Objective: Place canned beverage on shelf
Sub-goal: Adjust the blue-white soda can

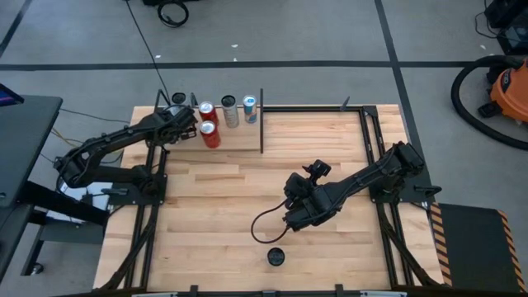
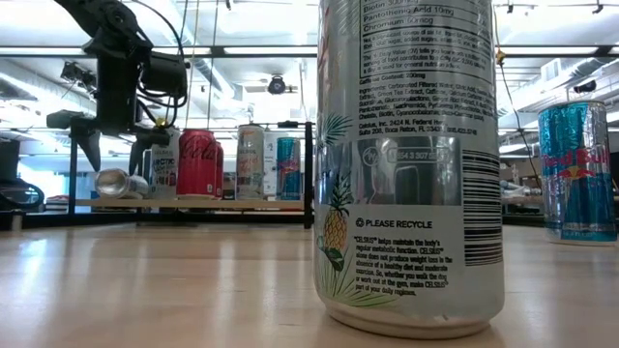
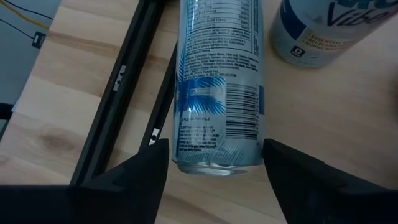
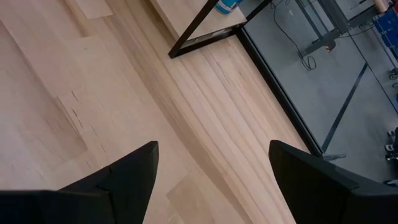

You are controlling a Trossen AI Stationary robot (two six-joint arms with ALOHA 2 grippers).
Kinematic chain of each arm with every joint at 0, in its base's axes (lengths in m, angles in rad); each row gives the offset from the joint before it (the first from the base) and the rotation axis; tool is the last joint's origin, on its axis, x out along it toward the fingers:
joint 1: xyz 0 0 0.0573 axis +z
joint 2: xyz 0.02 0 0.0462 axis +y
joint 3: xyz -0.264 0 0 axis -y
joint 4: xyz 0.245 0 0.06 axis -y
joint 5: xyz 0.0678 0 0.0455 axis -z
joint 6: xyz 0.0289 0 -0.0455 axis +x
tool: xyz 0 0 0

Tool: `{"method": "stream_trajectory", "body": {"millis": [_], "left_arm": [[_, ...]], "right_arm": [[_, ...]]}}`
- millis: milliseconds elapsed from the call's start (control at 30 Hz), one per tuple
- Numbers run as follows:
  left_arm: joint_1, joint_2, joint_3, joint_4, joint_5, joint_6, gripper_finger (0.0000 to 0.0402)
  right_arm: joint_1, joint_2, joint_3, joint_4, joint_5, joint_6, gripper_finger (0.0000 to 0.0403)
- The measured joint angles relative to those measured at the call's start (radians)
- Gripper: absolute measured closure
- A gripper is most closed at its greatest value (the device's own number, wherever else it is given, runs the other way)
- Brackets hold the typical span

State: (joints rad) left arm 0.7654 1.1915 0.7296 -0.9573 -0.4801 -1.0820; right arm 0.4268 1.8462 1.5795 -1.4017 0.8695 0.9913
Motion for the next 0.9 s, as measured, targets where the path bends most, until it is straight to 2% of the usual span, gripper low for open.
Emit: {"method": "stream_trajectory", "body": {"millis": [533,700,900], "left_arm": [[-0.005,0.0,-0.001,-0.028,0.025,-0.012,0.0208],[-0.011,-0.001,0.001,-0.048,0.046,-0.004,0.0215],[-0.08,-0.001,0.001,-0.096,0.046,-0.005,0.0215]], "right_arm": [[0.0,0.0,0.0,0.002,0.0,-0.005,0.0089],[0.0,0.0,0.0,0.002,0.0,-0.007,0.0089],[0.0,0.0,0.0,0.002,0.0,-0.008,0.0089]]}}
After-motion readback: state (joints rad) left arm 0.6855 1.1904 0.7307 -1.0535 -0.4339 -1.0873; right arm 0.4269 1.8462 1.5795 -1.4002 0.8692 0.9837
